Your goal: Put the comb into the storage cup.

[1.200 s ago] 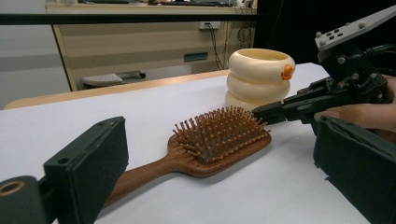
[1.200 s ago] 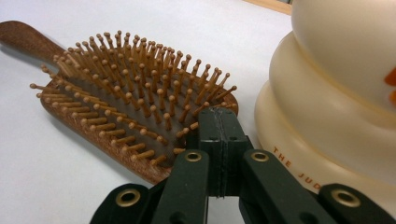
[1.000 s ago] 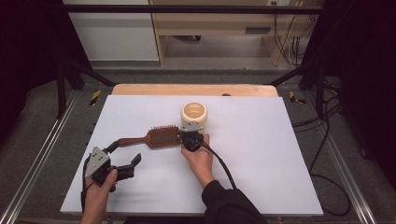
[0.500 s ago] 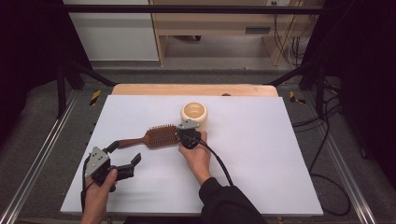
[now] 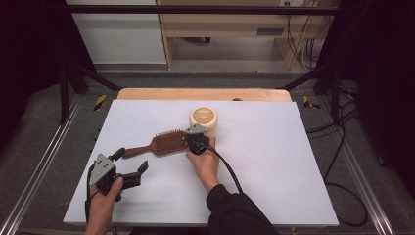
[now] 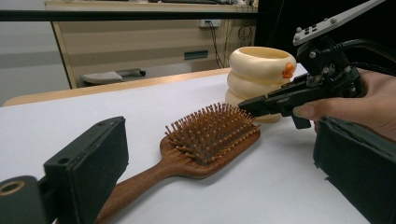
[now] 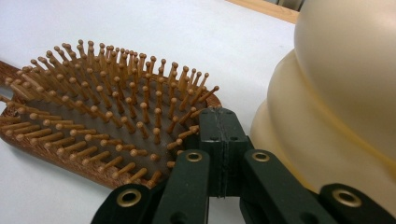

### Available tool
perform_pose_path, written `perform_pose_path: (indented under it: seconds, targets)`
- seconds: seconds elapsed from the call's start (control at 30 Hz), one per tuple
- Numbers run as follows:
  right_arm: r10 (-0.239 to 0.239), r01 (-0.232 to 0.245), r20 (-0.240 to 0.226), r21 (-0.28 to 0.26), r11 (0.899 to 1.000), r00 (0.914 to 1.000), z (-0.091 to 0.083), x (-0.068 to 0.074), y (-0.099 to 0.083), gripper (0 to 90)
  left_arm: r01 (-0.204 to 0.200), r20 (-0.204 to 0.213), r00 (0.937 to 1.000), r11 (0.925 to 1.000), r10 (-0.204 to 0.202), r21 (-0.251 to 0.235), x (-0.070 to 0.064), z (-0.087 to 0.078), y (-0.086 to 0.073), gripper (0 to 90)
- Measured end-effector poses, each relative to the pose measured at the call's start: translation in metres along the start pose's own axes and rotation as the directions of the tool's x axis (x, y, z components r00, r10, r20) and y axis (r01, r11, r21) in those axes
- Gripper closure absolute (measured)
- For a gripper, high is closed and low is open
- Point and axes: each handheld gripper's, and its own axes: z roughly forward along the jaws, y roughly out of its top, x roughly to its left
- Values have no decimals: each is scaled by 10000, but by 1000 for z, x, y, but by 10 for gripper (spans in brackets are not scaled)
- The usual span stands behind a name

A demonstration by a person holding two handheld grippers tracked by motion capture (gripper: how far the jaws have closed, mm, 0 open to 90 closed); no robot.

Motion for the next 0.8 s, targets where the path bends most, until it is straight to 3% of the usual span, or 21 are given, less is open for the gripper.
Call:
perform_pose_path:
  seconds: [0.33, 0.8]
  targets:
    - [-184, 185, -54, 53, 9998, 9998, -4, 1, 0, 900, -14, -35, 10000, 10000, 14, 0, 1, -1, 0, 33]
    - [-270, 269, -337, -13, 9996, 9991, -36, -3, -8, 900, -55, -126, 9999, 10000, 56, 23, 2, -2, 0, 33]
